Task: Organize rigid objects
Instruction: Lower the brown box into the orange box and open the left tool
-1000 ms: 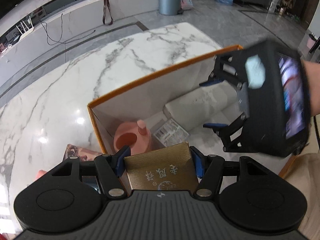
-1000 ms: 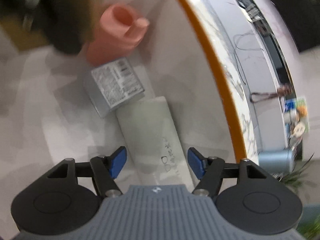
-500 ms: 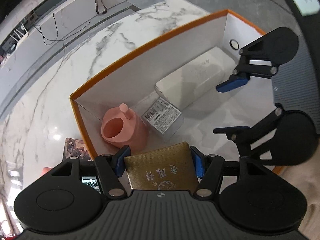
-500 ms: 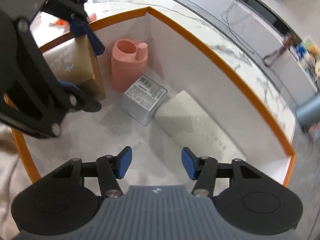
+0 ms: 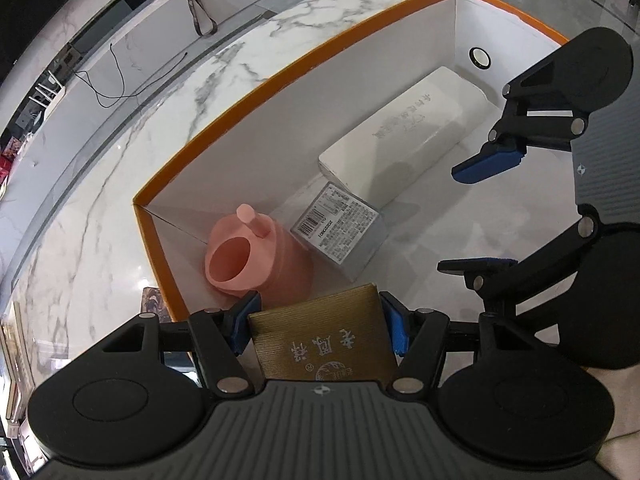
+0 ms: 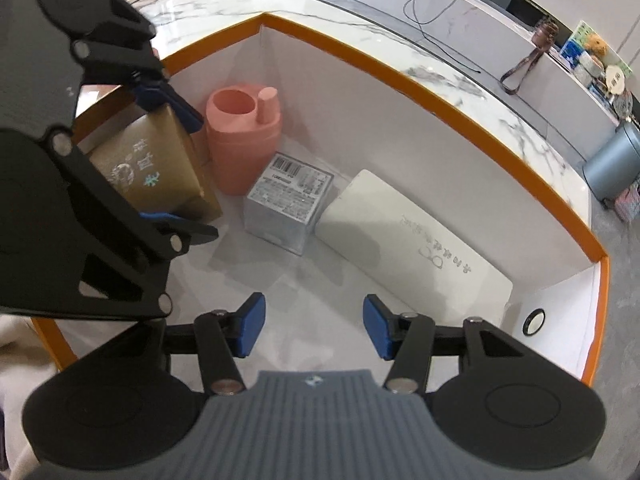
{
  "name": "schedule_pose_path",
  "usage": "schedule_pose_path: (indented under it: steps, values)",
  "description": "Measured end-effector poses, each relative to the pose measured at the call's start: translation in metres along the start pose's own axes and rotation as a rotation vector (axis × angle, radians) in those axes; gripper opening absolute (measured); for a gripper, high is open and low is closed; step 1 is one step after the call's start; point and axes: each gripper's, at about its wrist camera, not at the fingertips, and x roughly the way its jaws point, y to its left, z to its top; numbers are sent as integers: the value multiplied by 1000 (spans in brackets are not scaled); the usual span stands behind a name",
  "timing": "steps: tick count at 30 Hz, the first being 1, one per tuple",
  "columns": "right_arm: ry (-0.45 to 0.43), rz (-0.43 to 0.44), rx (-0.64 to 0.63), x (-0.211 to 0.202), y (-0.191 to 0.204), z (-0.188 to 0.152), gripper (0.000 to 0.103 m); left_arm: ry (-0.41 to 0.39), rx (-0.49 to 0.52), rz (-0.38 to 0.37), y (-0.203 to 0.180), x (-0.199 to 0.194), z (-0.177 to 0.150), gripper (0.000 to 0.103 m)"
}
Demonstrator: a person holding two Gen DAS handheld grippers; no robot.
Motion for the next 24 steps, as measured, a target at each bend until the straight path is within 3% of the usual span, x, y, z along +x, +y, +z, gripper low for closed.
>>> schedule_pose_path:
  steps: [8,20,22,24]
  values:
    - [11,4,-7,0,0,-1,55,21,-11,-9,2,11,3,73]
    - [5,-5,-13,-2,2,-2,56,-62,-8,34,3,5,-2,84]
    - [5,-6,-12,-2,2,-2,56,-79,-31,23,7,1,-3,83]
    - [4,-6,-12,-2,3,-2,56,-92,-51,0,12,-4,-3,75]
